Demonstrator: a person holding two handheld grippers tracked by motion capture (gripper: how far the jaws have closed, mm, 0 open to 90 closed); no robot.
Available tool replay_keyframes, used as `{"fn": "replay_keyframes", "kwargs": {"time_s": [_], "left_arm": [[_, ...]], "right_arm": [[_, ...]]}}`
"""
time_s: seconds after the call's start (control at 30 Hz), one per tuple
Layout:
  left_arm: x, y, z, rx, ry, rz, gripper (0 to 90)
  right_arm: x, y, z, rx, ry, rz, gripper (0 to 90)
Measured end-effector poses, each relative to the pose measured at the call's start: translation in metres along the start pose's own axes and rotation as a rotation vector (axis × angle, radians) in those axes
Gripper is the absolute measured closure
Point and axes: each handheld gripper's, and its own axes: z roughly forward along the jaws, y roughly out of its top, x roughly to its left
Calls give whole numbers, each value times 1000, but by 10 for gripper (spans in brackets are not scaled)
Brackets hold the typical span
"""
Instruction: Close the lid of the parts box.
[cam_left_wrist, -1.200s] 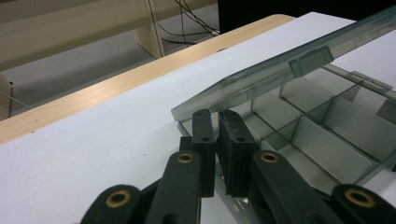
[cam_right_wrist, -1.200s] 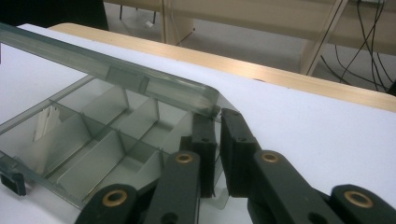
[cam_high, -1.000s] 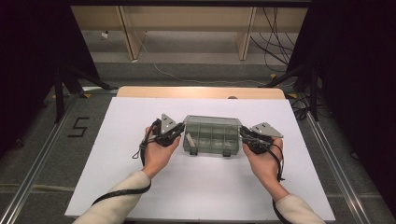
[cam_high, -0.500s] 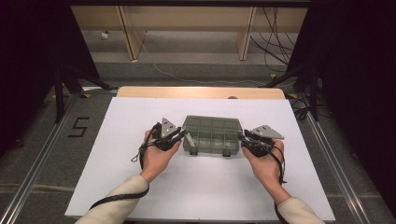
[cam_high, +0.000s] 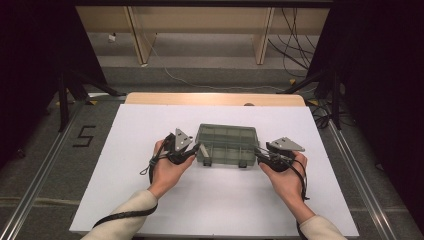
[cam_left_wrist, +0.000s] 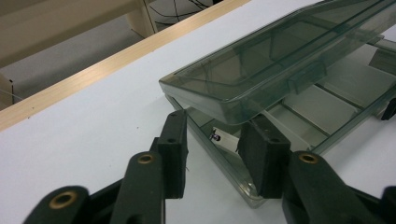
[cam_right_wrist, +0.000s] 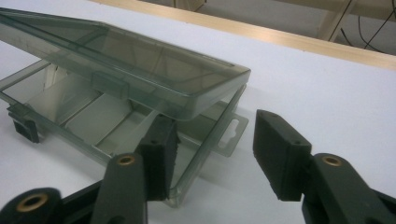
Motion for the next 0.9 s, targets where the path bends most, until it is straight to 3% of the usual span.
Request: {"fn": "replay_keyframes", "kwargs": {"time_s": [0.1,0.13,0.17,0.23,0.3,0.37,0.57,0.6,0.8,0.87,0.9], "left_arm": [[1,-1,0,9,-4,1,559],[2,-1,-1,26,-14,6,537],[3,-1,-1,36,-16,17,513],[1,-2,0,32,-10,-11,476],[4,-3,-1,51,-9,18,435],[3,-4,-1,54,0,5,413],[3,-3,-3,69,-9,16,360],[5,-3,-5,90,-14,47,356],[1,-5,-5,76,-11,21,337],[3,-5,-8,122,-29,70,330],[0,-6,-6,94,-27,29,328]], "right_arm": [[1,-2,1,11,13,6,452],[0,-2,0,17,2,-22,445],[1,-3,-1,29,1,-15,439],[1,-3,-2,54,16,-8,417],[2,-4,-1,33,7,-8,401],[1,-4,-1,36,7,-9,385],[2,-6,-1,48,3,-25,338],[2,-6,-1,51,4,-25,330],[2,-9,-4,70,12,-21,309],[2,-10,-5,71,10,-20,306],[1,-10,-7,81,28,-32,306]]}}
